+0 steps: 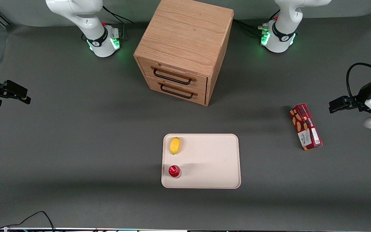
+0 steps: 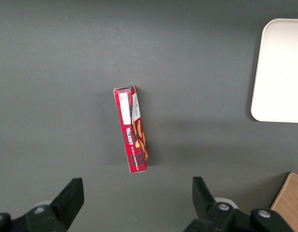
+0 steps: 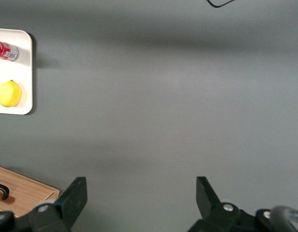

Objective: Place red cookie box on tray
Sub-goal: 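Move the left gripper down over the red plaid cookie box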

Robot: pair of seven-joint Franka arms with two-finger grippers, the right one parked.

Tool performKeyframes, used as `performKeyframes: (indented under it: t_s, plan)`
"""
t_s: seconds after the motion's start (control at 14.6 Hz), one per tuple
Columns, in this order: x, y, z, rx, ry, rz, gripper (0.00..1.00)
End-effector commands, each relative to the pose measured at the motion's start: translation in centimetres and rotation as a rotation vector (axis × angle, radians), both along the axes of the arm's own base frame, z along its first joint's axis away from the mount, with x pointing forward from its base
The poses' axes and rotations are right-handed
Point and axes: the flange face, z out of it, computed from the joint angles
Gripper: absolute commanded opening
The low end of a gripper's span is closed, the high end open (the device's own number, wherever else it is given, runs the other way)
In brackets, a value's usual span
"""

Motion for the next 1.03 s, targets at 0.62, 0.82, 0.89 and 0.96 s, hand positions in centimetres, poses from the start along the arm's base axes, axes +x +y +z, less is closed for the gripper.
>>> performKeyframes:
  t_s: [0.62,0.82,0.89,0.96]
  plan:
    - [0.9,0.3,-8.3,0.018,0.090,0.003,1.00]
    - [-0.2,2.3,-14.5,0.016,0.074,0.031,1.00]
    - [-0.5,2.8,-16.5,0.016,0.051,0.028,1.00]
    - [-0.8,3.2,-18.4,0.017,0.030,0.031,1.00]
